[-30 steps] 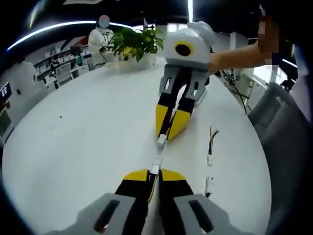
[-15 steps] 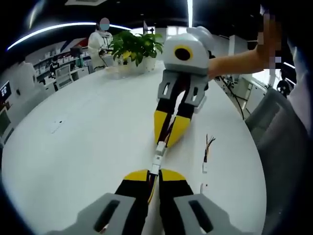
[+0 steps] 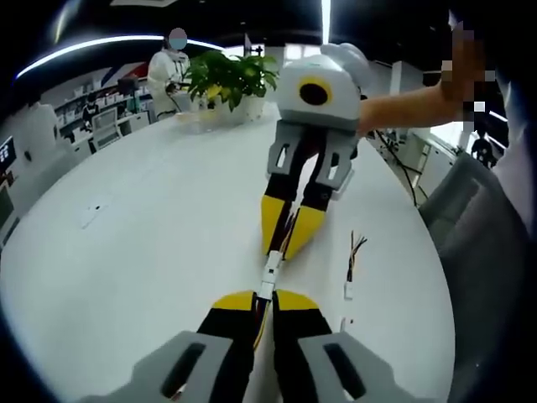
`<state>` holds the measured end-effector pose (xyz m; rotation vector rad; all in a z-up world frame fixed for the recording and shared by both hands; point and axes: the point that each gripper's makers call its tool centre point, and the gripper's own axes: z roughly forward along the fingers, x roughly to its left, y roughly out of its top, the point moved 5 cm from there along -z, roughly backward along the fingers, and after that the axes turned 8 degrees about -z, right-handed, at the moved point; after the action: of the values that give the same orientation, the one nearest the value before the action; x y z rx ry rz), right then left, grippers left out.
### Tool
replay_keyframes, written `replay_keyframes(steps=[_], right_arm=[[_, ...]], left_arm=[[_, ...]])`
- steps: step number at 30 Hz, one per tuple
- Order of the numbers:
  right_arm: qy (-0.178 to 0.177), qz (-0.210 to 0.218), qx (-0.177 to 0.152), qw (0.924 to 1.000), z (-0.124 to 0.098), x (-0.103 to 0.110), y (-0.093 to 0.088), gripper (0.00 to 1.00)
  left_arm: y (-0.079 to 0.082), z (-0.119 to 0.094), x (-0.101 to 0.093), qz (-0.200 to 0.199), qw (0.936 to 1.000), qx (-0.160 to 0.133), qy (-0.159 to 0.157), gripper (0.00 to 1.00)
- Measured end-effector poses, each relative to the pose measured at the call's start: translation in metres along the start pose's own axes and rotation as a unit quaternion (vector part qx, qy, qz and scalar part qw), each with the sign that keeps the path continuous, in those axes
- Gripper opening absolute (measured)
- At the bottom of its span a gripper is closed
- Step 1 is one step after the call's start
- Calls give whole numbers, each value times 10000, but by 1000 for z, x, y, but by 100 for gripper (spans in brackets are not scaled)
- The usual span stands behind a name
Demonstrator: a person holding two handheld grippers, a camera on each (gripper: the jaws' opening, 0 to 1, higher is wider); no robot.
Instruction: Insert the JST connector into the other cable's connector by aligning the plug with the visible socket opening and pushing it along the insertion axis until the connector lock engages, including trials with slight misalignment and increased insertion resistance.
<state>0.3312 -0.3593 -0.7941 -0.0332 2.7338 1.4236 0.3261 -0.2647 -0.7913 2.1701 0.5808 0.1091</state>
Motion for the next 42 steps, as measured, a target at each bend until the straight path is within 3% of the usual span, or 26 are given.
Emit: replay_keyframes(steps=[24,42], right_arm=[[121,-237,108,9996,0,5,4,3],[52,-278,17,9996,-3,2,7,3]], left_arm=[[3,1,-4,214,9996,178,-63,0],[8,0,-3,251,9997,-23,-66,0]])
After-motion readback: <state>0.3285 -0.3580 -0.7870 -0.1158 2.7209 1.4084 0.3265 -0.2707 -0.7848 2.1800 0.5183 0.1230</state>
